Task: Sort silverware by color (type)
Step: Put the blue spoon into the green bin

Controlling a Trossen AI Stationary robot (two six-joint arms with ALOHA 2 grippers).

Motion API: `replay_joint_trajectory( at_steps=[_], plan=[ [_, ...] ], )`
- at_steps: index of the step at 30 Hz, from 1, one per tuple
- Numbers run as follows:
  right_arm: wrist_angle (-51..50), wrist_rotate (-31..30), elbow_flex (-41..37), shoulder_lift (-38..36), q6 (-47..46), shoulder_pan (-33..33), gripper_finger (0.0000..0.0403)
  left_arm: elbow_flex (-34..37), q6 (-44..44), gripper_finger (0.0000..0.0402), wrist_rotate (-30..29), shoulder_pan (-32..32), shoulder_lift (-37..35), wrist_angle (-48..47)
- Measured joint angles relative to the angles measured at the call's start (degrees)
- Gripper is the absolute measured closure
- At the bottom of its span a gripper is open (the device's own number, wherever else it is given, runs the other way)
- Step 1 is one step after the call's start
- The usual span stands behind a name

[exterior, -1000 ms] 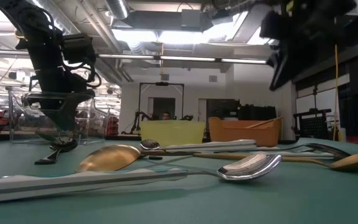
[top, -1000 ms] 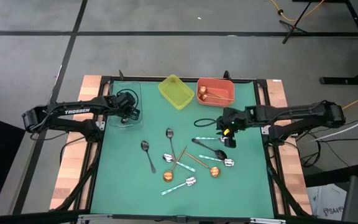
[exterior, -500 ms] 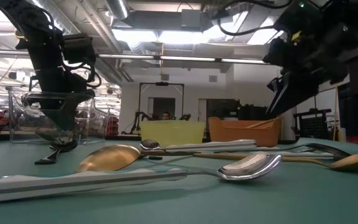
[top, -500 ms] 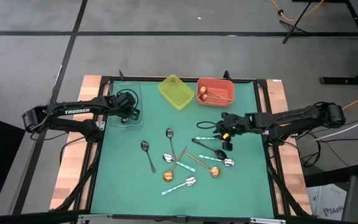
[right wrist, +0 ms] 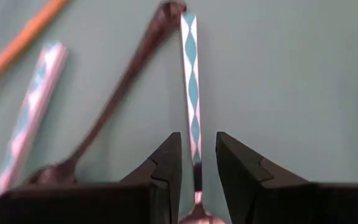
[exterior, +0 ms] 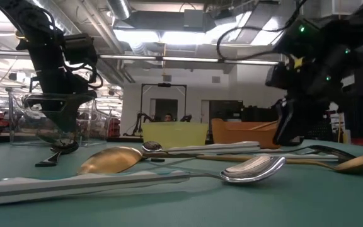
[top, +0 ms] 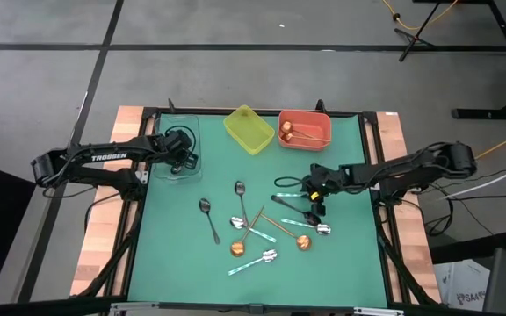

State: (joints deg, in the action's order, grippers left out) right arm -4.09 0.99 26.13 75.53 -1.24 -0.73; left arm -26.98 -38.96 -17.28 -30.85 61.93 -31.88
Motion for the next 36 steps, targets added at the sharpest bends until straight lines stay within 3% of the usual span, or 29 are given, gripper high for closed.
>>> replay_joint_trajectory(
  at_steps=[9, 19, 29, 36],
  plan=[
    [1.91, 0.02, 0.24, 6.6, -0.02, 0.0, 0.0315, 0.0, 0.04, 0.0319, 0.0, 0.0, 0.0, 0.07],
    [1.69, 0.02, 0.22, 6.84, 0.0, -0.02, 0.0317, 0.0, 0.04, 0.0319, -0.02, 0.0, 0.0, 0.09],
    [1.45, 0.04, 0.15, 6.92, 0.01, -0.01, 0.0393, 0.0, 0.0, 0.0319, -0.02, 0.0, 0.0, 0.09],
    [1.38, 0.04, 0.13, 6.91, 0.02, -0.02, 0.0395, 0.0, 0.0, 0.0319, -0.02, 0.0, 0.0, 0.07]
  ],
)
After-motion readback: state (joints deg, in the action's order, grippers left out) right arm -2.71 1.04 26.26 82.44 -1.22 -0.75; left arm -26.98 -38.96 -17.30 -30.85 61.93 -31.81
